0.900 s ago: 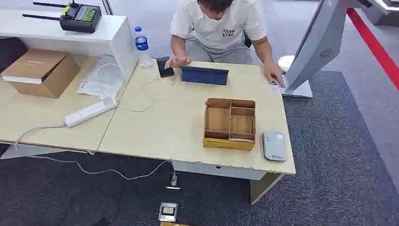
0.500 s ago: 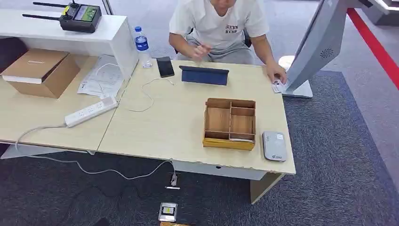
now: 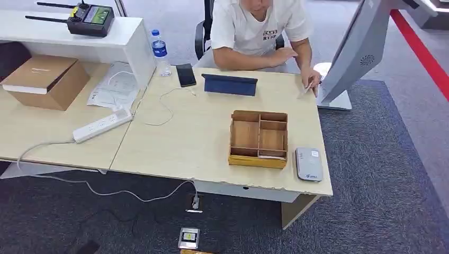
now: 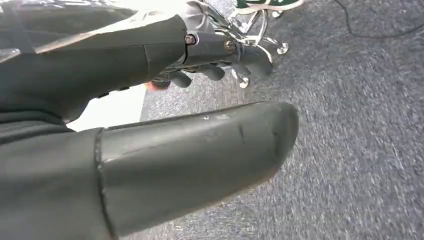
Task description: Pass the card to the sensor for recognition and then transmit it.
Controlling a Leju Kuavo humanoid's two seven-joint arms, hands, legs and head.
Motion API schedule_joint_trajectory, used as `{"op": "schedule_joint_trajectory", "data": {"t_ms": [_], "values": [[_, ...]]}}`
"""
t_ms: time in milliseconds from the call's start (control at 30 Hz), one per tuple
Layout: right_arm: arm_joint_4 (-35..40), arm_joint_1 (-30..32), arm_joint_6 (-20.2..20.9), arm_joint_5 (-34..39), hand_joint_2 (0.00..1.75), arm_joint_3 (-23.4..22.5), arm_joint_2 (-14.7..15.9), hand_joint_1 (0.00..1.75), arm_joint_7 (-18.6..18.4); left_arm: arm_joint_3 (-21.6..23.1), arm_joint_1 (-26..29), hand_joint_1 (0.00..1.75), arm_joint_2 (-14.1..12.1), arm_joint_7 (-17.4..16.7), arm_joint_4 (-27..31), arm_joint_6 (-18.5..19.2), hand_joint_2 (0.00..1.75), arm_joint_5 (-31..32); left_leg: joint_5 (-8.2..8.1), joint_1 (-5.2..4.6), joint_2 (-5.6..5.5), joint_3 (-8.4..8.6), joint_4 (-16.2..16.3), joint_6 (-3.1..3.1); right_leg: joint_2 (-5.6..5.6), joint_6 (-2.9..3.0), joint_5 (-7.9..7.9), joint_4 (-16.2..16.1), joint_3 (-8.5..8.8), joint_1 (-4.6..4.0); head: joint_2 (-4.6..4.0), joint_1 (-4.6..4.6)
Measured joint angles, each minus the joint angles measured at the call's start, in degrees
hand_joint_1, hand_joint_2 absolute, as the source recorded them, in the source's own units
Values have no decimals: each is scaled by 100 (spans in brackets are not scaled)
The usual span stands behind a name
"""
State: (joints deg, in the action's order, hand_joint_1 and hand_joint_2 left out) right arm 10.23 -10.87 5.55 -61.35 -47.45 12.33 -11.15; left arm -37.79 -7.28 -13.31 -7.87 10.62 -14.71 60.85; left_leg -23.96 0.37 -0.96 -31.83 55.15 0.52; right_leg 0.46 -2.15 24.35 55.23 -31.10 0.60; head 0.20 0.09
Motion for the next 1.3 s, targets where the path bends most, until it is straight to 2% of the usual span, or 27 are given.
{"op": "schedule_joint_trajectory", "data": {"t_ms": [200, 233, 300, 367, 500, 567, 667, 733, 800, 900, 1000, 1067, 1167, 1233, 1300], "values": [[2, -14, -151, 110, 0, 4, -35, 0, 112, -55, 1, 0, 94, -2, -4, 280, 0, -79, 0, -1, 0, -1, 0, 0, 0, -1, -1, 0, 2, 1, -2, 0], [7, -27, -240, 223, 175, 4, -35, 0, 153, -63, 2, 0, 150, -22, -11, 286, 0, -111, 0, -2, 0, -1, 0, 0, 0, -2, -1, 0, 2, 1, 0, 0], [7, -90, -485, 598, 175, -22, 0, 0, 253, -74, 5, 0, 275, -46, -13, 273, 0, -151, 0, -4, 0, -1, 0, 1, 0, -5, -4, 0, 1, 6, 0, -2], [9, -227, -926, 1253, 175, -157, 63, 0, 569, -87, 5, 0, 402, -46, -17, 308, 0, -151, 1, -6, 0, -1, 1, 3, 2, -8, -5, 0, 1, 11, 0, 0], [127, -813, -1650, 2626, 175, -636, 306, 0, 1769, -138, 4, 0, 562, 17, -17, 323, 0, -83, 7, -18, 14, -5, 1, 11, 15, -24, -20, 0, -8, 24, 0, 0], [236, -1260, -1772, 3081, 175, -869, 476, 0, 2336, -160, -4, 0, 590, 41, -17, 321, 0, -66, 12, -20, 28, -2, 3, 17, 18, -28, -27, 0, -8, 27, 0, 0], [426, -1901, -1843, 3660, 175, -1064, 673, 0, 2867, -175, -3, 0, 618, 94, -17, 319, 0, -48, 26, -22, 28, -6, 4, 25, 17, -39, -36, 0, -9, 30, -2, -2], [612, -2280, -1899, 4090, 175, -1073, 730, 0, 3034, -188, -7, 0, 625, 135, -17, 319, 0, -39, 28, -23, 25, -3, 4, 27, 16, -39, -36, 0, -8, 31, -2, -2], [917, -2553, -2091, 5000, 175, -997, 780, 0, 3019, -203, -9, 0, 634, 212, -17, 323, 0, -9, 30, -22, 8, -3, 7, 29, 5, -40, -36, 0, -3, 30, 0, 0], [1656, -2604, -2775, 6811, 175, -504, 831, 0, 2826, -205, -8, 0, 653, 288, -17, 378, 0, 41, 31, -22, -10, -7, 7, 28, -12, -42, -33, 1, 4, 30, 0, 2], [2502, -2535, -3351, 7716, 175, 213, 901, 0, 2774, -205, -15, 0, 665, 330, -17, 444, 0, 127, 28, -25, -1, -11, 6, 29, 1, -42, -34, 4, -4, 32, 0, -2], [3166, -2436, -3598, 7812, 175, 731, 933, 0, 2715, -205, -35, 0, 671, 400, -17, 496, 0, 179, 28, -25, 0, -15, 5, 29, 3, -42, -34, 5, -7, 33, -2, -2], [3966, -2357, -3696, 7698, 175, 1417, 968, 0, 2693, -205, -52, 0, 671, 514, -17, 568, 0, 234, 28, -24, 1, -11, 5, 29, 4, -42, -34, 5, -5, 30, -2, 0], [4506, -2269, -3648, 7378, 175, 1841, 973, 0, 2664, -205, -59, 0, 671, 612, -17, 621, 0, 308, 30, -23, -2, -14, 3, 28, -2, -42, -34, 5, -4, 30, -2, 0], [4933, -2228, -3441, 6760, 175, 2312, 979, 0, 2664, -205, -55, 0, 664, 725, -15, 671, 0, 413, 33, -23, -2, -15, 2, 24, -1, -41, -35, 8, -6, 30, -2, -2]]}}
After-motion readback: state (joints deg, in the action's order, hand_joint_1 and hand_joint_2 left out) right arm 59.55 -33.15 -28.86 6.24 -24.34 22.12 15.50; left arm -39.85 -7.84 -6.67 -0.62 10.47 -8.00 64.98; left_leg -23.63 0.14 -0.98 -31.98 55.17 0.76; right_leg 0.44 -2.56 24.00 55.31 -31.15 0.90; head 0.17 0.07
